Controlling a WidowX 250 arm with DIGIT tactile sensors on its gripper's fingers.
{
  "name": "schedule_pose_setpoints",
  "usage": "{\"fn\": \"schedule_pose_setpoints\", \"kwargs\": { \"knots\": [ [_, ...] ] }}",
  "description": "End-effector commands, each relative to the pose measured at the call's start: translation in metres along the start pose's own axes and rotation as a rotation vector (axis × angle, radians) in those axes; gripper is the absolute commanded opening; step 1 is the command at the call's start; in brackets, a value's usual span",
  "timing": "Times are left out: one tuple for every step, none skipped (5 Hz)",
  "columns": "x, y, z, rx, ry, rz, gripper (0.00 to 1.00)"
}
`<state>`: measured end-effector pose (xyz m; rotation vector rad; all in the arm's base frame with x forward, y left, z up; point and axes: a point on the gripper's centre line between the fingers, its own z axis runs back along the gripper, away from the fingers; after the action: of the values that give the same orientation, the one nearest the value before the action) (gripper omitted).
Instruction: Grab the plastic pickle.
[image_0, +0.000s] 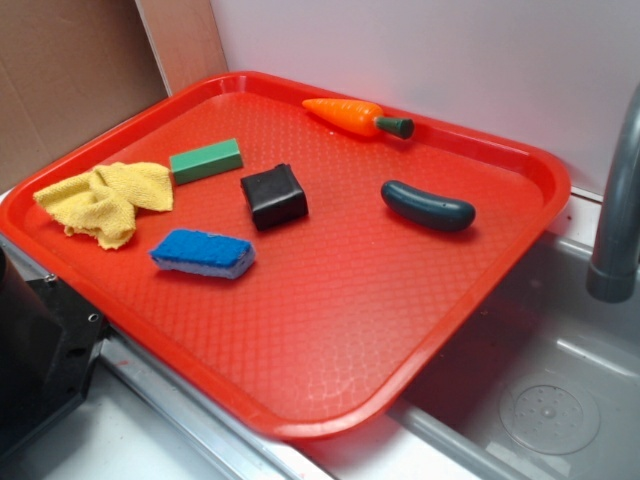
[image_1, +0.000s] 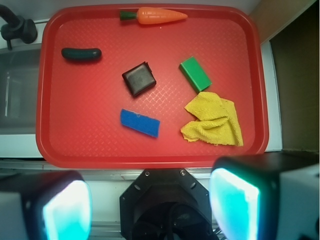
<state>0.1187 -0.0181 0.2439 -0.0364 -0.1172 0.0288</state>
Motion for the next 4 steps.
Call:
{"fn": "schedule_pose_setpoints", "kwargs": {
  "knots": [
    [0.0,0.0,0.0,0.0,0.0,0.0,1.0],
    [0.005,-0.003,0.0,-0.003,-0.004,-0.051,1.0],
    [0.024,-0.006,-0.011,-0.024,0.005,-0.18,1.0],
    [0.05,-0.011,-0.03,-0.032,-0.003,-0.31,1.0]
  ]
}}
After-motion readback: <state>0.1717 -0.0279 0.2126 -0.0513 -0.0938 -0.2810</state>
